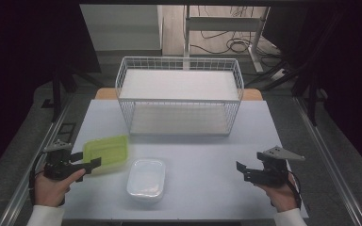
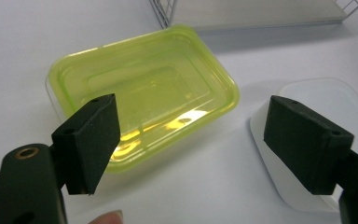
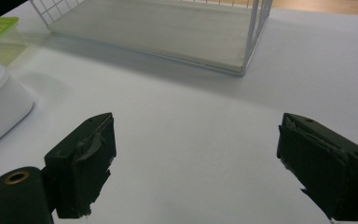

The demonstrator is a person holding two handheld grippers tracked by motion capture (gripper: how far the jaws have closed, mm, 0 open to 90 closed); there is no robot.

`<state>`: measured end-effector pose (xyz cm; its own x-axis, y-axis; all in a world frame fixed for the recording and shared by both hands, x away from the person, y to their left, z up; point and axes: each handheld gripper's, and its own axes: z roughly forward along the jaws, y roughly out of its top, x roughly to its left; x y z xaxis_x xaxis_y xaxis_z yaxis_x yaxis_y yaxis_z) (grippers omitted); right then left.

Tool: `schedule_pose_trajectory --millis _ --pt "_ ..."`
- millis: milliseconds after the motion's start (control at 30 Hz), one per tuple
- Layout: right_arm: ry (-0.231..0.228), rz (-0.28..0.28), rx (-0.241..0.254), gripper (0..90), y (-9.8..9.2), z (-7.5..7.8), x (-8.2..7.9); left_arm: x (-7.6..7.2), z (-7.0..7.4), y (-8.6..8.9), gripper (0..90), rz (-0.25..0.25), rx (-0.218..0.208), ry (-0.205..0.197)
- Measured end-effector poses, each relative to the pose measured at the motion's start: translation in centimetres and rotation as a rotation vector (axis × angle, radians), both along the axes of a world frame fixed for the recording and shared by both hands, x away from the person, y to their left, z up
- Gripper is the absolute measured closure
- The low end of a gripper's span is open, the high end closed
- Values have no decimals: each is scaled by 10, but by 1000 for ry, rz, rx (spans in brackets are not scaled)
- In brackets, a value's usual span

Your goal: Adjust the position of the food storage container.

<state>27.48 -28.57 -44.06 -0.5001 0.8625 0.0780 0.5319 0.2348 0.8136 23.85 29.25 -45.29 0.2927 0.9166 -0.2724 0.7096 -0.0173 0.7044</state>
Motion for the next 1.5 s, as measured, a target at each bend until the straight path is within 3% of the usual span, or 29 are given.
schedule_pose_trajectory --millis 233,433,633,1000,1300,1433,1467,1500 --pt "33 -19 -9 125 -2 -2 4 1 -1 -4 181 -20 14 1" --pt "65 -7 11 147 3 0 1 -2 -1 -1 184 -35 11 2" --pt "61 -20 29 174 9 4 -1 -4 0 -2 195 -50 23 -2" --pt "89 22 12 210 14 -2 4 -3 9 19 260 1 1 2" --pt "84 9 1 219 7 -2 3 -8 13 21 446 0 -9 8" --pt "88 12 -4 221 7 -4 5 -5 12 25 598 4 -8 26" --pt "93 18 -15 221 8 -6 8 -4 10 26 663 17 5 44" --pt "93 18 -15 221 8 -6 8 -4 9 27 663 26 18 55"
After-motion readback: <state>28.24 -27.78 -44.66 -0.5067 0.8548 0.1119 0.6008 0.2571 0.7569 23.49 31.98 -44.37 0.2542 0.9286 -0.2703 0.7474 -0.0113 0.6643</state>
